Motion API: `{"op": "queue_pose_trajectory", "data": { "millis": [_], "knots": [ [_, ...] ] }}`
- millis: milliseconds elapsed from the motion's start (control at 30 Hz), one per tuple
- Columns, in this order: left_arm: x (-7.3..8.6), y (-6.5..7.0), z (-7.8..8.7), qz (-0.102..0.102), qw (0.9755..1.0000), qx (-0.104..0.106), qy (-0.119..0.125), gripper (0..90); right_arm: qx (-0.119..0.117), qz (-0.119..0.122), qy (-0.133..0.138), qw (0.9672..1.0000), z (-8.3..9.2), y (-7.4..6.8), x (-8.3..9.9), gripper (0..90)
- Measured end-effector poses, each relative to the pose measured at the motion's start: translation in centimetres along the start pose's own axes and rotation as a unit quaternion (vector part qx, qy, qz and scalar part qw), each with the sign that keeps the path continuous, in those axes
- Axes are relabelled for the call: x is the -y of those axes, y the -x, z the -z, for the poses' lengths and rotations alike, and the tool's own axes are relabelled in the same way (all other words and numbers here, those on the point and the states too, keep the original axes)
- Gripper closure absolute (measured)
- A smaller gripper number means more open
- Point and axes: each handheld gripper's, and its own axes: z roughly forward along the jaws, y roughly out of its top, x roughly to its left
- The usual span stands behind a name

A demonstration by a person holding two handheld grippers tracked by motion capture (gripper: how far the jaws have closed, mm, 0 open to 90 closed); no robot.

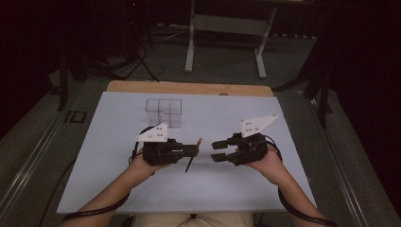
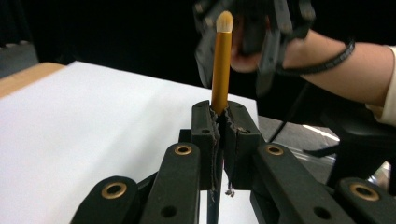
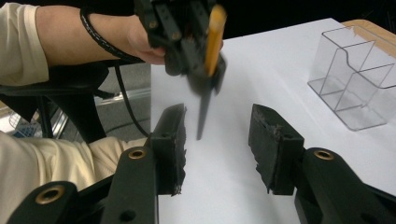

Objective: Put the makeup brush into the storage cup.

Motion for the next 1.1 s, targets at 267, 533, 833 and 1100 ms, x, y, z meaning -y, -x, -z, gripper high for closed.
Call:
{"op": "queue_pose_trajectory", "data": {
  "millis": [267,533,833,1100],
  "knots": [
    [-1.2,0.3,0.3,-0.003,0.9993,-0.015,0.033,84.9,0.013,-0.008,0.015,0.9998,-2.1,-0.4,1.6,57.5],
    [-1.7,0.5,0.0,0.000,0.9984,-0.016,0.055,84.9,0.008,-0.016,0.038,0.9991,-3.1,-0.5,1.1,59.7],
    [-1.7,0.5,-0.2,0.006,0.9977,-0.013,0.066,84.9,-0.003,-0.026,0.051,0.9984,-4.5,-0.3,0.9,71.0],
    [-1.5,0.6,-0.4,0.011,0.9969,-0.012,0.077,84.8,-0.006,-0.027,0.057,0.9980,-4.7,-0.2,0.6,83.1]
  ]
}}
